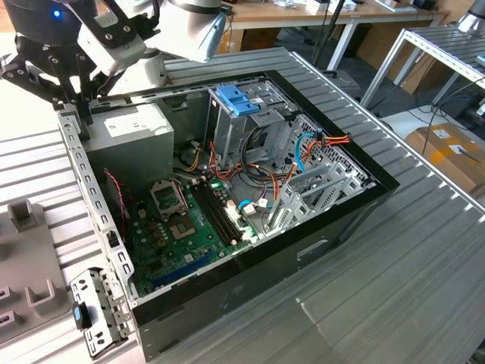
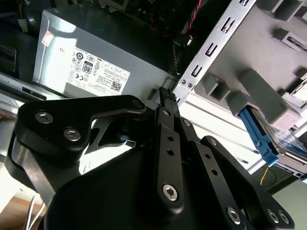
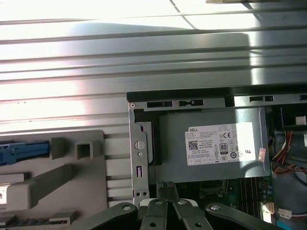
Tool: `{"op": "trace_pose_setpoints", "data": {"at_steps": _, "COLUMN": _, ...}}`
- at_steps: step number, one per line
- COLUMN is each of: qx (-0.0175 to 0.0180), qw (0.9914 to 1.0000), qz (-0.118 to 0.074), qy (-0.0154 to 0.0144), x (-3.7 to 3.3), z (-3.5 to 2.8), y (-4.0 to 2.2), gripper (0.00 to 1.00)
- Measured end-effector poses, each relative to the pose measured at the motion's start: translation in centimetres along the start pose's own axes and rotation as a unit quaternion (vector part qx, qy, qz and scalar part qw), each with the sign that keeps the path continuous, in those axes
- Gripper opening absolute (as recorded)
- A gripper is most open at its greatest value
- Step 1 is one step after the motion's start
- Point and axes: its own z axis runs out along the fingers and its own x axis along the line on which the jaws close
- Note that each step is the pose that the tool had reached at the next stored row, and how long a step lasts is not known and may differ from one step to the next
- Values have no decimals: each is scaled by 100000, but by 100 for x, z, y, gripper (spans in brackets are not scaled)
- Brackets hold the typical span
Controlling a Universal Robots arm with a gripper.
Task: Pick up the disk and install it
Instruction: 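Reach for the disk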
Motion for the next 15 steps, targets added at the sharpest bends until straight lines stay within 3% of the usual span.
{"op": "trace_pose_setpoints", "data": {"at_steps": 7, "qx": -3, "qw": 100000, "qz": 0, "qy": -26, "x": 188, "z": -7, "y": -13, "gripper": 11}}
{"op": "trace_pose_setpoints", "data": {"at_steps": 15, "qx": 1, "qw": 100000, "qz": 3, "qy": -26, "x": 321, "z": -13, "y": -23, "gripper": 11}}
